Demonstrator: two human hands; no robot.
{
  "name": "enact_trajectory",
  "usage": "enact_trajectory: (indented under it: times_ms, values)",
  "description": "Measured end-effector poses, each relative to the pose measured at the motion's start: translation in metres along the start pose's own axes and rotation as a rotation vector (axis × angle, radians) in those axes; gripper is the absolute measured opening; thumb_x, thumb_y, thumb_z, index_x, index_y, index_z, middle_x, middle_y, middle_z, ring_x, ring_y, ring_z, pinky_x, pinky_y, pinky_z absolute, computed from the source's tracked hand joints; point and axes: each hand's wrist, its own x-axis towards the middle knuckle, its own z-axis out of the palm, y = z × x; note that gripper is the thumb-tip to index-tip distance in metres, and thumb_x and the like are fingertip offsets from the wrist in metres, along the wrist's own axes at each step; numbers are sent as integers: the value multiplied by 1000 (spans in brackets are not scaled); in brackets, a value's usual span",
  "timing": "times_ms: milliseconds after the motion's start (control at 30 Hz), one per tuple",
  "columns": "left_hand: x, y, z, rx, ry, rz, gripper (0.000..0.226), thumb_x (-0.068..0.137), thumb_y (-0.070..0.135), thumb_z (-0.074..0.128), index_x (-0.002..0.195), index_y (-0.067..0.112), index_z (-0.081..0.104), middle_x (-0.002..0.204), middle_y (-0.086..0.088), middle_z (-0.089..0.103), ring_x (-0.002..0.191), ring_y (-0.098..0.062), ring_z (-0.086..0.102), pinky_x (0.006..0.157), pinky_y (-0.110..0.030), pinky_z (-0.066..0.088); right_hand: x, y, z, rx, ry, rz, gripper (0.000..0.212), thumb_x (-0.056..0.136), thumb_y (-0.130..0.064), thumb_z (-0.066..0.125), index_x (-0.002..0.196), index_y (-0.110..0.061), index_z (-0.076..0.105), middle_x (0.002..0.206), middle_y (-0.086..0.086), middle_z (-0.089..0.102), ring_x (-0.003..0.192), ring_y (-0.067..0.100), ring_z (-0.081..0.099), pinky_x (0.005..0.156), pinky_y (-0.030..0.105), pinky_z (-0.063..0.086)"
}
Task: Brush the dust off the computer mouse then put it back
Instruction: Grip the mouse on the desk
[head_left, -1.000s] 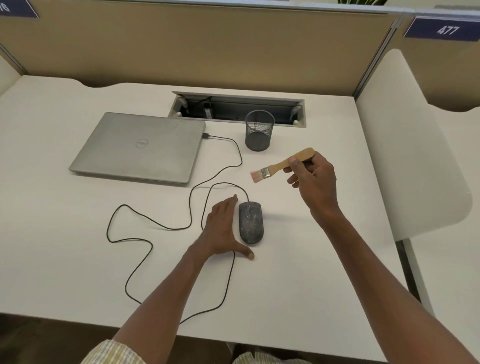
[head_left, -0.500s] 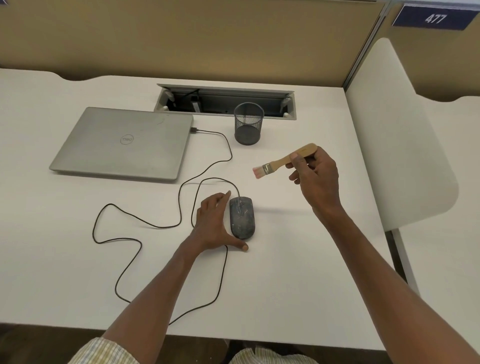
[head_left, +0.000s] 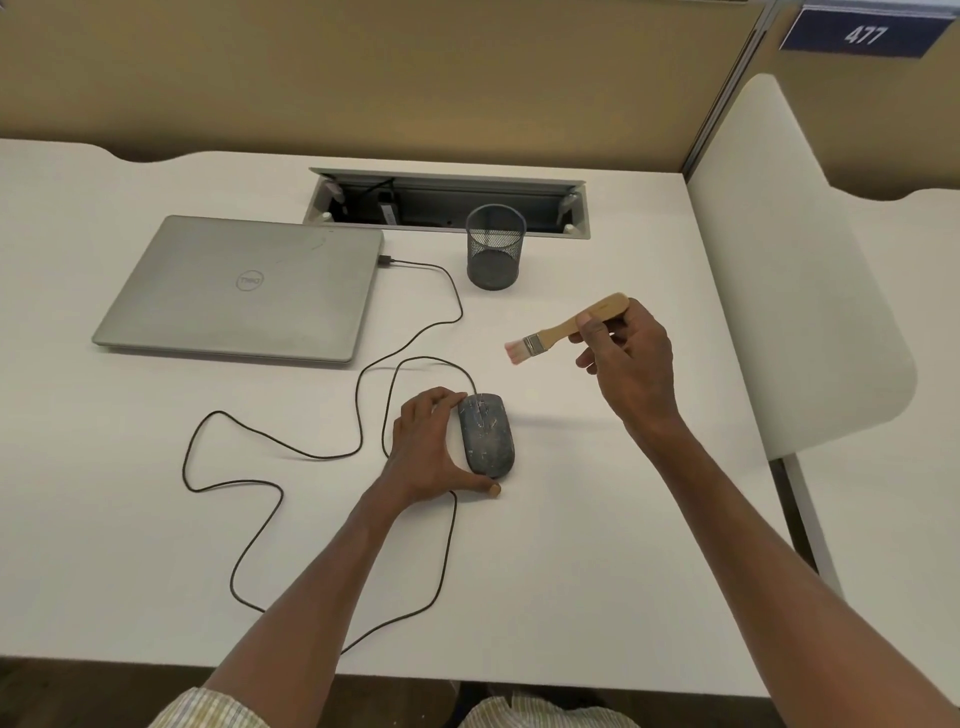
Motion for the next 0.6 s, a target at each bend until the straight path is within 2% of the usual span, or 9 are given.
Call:
enact_trajectory:
  times_ms: [200, 467, 600]
  values:
    - [-1, 1, -1, -65, 33, 6, 128, 40, 77, 81, 149, 29, 36, 149, 10, 41, 139, -18, 29, 116, -36, 28, -2, 3, 0, -13, 2, 10, 15, 101, -20, 60, 100, -6, 63, 87, 1, 74, 59, 10, 66, 64, 31, 54]
    - [-1, -1, -10, -301, 40, -17, 121, 43, 54, 96, 147, 30, 39, 141, 13, 48, 128, -12, 44, 108, -33, 39, -3, 1, 1, -16, 8, 13, 14, 101, -22, 60, 99, -8, 64, 85, -1, 74, 59, 12, 66, 66, 35, 55]
    - [-7, -3, -19, -445, 18, -33, 121, 46, 44, 99, 148, 31, 36, 142, 15, 51, 128, 0, 48, 108, -26, 39, -4, -6, 0, -17, 15, 2, 13, 101, -20, 59, 99, -9, 64, 85, -1, 74, 61, 12, 67, 65, 31, 53]
